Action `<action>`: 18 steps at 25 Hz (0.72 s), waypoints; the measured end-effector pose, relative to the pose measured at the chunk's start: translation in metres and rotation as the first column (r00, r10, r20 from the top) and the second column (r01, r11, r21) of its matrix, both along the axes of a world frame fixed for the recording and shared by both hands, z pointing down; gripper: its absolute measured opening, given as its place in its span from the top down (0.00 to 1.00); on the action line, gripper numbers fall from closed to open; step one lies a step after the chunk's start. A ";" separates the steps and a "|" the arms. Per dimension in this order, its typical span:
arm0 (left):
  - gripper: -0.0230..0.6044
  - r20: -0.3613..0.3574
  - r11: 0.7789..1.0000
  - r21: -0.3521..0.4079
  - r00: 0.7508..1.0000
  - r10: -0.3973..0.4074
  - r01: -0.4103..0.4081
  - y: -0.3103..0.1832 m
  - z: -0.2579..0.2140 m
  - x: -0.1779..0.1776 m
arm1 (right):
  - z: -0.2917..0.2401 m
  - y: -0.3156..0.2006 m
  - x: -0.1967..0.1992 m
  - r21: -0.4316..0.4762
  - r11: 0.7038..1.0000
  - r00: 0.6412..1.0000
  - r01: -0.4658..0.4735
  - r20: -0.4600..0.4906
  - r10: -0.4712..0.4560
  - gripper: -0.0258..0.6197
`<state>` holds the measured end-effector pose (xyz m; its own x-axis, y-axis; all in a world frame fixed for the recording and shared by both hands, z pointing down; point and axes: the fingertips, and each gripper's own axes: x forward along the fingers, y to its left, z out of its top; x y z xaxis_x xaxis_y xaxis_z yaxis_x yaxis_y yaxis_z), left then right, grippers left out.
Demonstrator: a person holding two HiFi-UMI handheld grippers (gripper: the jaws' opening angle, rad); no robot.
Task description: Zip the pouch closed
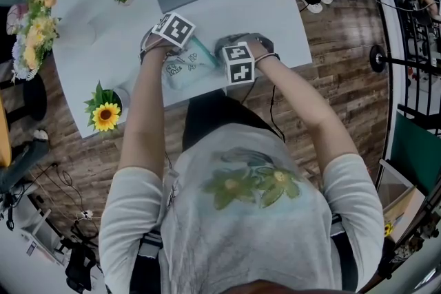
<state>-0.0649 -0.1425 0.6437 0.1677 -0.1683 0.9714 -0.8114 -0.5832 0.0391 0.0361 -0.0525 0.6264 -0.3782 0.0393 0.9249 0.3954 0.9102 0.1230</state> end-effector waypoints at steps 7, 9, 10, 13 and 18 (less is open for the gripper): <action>0.93 -0.002 1.000 0.021 1.000 -0.006 0.006 -0.001 -0.003 0.002 | 0.002 0.005 0.005 0.005 1.000 1.000 0.009 -0.011 -0.009 0.93; 0.93 -0.004 1.000 0.028 1.000 -0.006 0.006 -0.002 -0.003 0.002 | 0.004 0.006 0.007 0.005 1.000 1.000 0.007 -0.014 -0.006 0.93; 0.93 -0.003 0.999 0.032 1.000 -0.005 0.005 -0.003 -0.003 0.001 | 0.004 0.007 0.007 0.005 1.000 1.000 0.006 -0.014 -0.006 0.93; 0.93 -0.005 1.000 0.027 1.000 -0.008 0.008 -0.001 -0.002 0.001 | 0.004 0.008 0.008 0.008 1.000 1.000 0.001 -0.012 -0.001 0.93; 0.93 -0.001 1.000 0.027 1.000 -0.014 0.014 0.001 -0.001 0.001 | 0.004 0.010 0.010 0.006 1.000 1.000 -0.004 -0.015 0.004 0.93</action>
<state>-0.0642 -0.1419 0.6424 0.1661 -0.1968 0.9663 -0.8196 -0.5724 0.0243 0.0457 -0.0421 0.6299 -0.3643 0.0323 0.9307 0.3940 0.9109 0.1226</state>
